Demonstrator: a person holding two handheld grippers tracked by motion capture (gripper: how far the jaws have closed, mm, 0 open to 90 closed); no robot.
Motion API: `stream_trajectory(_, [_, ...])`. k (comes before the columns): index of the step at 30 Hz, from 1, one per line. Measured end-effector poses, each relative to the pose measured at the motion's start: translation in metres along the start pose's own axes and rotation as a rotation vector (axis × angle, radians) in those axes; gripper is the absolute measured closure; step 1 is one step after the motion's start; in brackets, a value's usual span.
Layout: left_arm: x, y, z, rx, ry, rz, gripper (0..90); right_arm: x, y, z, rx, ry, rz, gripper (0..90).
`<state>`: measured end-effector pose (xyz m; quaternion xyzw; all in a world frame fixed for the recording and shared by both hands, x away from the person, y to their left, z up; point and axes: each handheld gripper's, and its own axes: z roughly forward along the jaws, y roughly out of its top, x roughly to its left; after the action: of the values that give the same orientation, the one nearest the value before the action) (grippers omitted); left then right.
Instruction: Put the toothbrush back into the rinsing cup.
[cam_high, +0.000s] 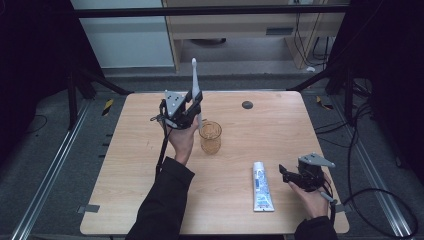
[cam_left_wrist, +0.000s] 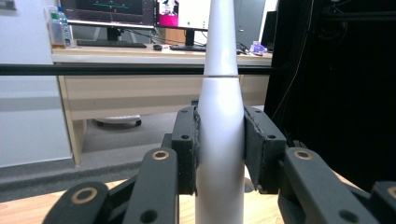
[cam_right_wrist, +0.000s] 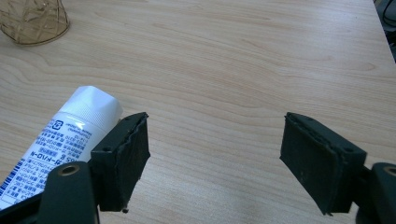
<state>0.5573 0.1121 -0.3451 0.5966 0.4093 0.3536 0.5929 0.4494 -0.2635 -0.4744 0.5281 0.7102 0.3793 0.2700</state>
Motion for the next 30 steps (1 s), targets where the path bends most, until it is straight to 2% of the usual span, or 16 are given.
stream_trajectory(11, [-0.004,-0.009,0.012,0.006,-0.018,0.003,66.9,-0.001,-0.001,0.001,-0.003,-0.004,-0.008,23.7])
stream_trajectory(17, [-0.007,-0.019,0.017,0.025,-0.031,0.003,66.8,-0.001,-0.001,0.001,-0.003,-0.006,-0.013,23.8])
stream_trajectory(30, [-0.003,-0.038,0.022,0.061,-0.046,0.005,66.9,0.0,-0.002,0.002,-0.002,-0.009,-0.03,24.0])
